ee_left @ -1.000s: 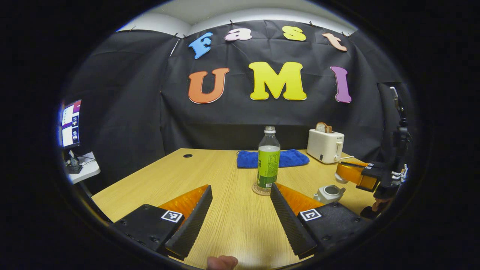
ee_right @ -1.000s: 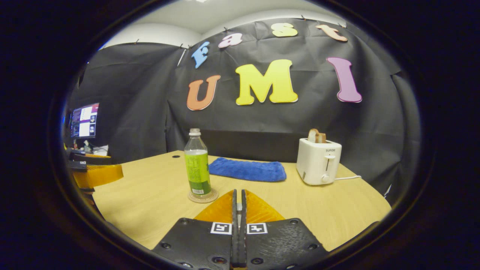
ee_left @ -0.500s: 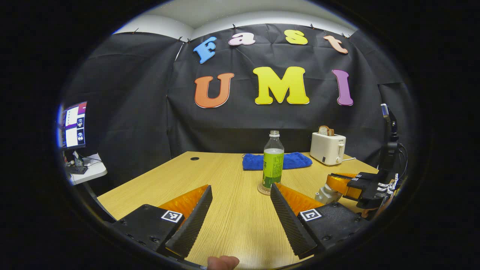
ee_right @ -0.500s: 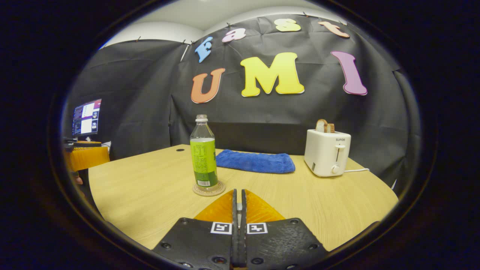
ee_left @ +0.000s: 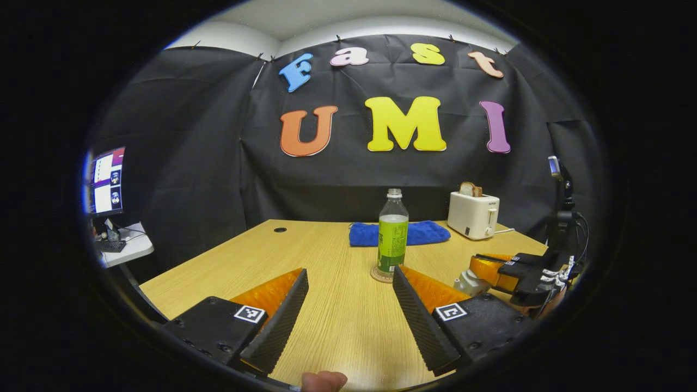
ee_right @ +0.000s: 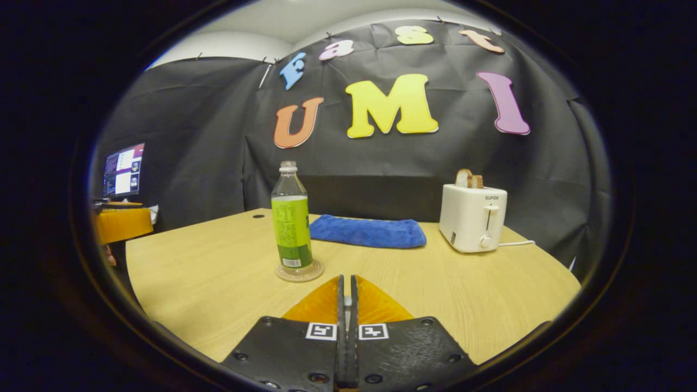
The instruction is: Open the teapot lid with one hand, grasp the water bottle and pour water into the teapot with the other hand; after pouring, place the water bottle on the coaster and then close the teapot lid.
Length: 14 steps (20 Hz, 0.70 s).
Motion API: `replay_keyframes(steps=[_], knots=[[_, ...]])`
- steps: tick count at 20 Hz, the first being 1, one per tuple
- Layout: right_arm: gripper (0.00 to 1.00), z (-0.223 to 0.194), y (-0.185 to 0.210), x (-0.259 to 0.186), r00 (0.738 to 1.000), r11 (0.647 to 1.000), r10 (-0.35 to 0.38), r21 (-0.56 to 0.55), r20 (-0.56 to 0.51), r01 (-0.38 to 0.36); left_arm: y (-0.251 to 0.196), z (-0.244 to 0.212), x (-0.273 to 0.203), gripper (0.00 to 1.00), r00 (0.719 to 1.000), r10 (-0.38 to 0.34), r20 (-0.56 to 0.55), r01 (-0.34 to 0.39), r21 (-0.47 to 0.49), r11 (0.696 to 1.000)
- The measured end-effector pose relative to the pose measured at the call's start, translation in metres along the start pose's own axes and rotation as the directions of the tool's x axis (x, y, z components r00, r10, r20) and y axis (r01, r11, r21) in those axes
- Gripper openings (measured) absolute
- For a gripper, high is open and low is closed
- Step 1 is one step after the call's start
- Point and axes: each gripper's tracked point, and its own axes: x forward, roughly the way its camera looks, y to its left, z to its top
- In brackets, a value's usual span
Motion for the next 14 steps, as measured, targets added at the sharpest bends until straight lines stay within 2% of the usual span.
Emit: replay_keyframes(steps=[4,6,7,8,9,10,14], knots=[[0.07,0.012,-0.004,-0.012,0.999,1.000,-0.025,0.017,0.028,0.025,-0.007,0.007,-0.001,0.97,1.000,-0.009,0.018,0.009,-0.016,1.000],[0.29,0.027,-0.013,-0.022,0.996,0.998,-0.057,0.029,0.069,0.055,-0.014,0.014,-0.002,0.97,0.999,-0.014,0.039,0.015,-0.023,1.000],[0.44,0.035,-0.017,-0.029,0.994,0.997,-0.069,0.036,0.087,0.066,-0.018,0.017,-0.003,0.97,0.999,-0.019,0.044,0.020,-0.022,1.000],[0.55,0.044,-0.025,-0.039,0.989,0.994,-0.101,0.043,0.105,0.097,-0.024,0.020,-0.003,0.97,0.998,-0.029,0.055,0.030,-0.020,0.999],[0.83,0.050,-0.033,-0.050,0.984,0.991,-0.129,0.047,0.122,0.124,-0.031,0.023,-0.005,0.97,0.997,-0.044,0.066,0.045,-0.021,0.999],[0.96,0.057,-0.039,-0.065,0.979,0.988,-0.151,0.044,0.138,0.146,-0.040,0.026,-0.006,0.98,0.995,-0.060,0.078,0.062,-0.022,0.998],[0.95,0.076,-0.053,-0.118,0.959,0.978,-0.210,0.024,0.189,0.209,-0.068,0.033,-0.019,0.97,0.988,-0.103,0.117,0.106,-0.021,0.994]])
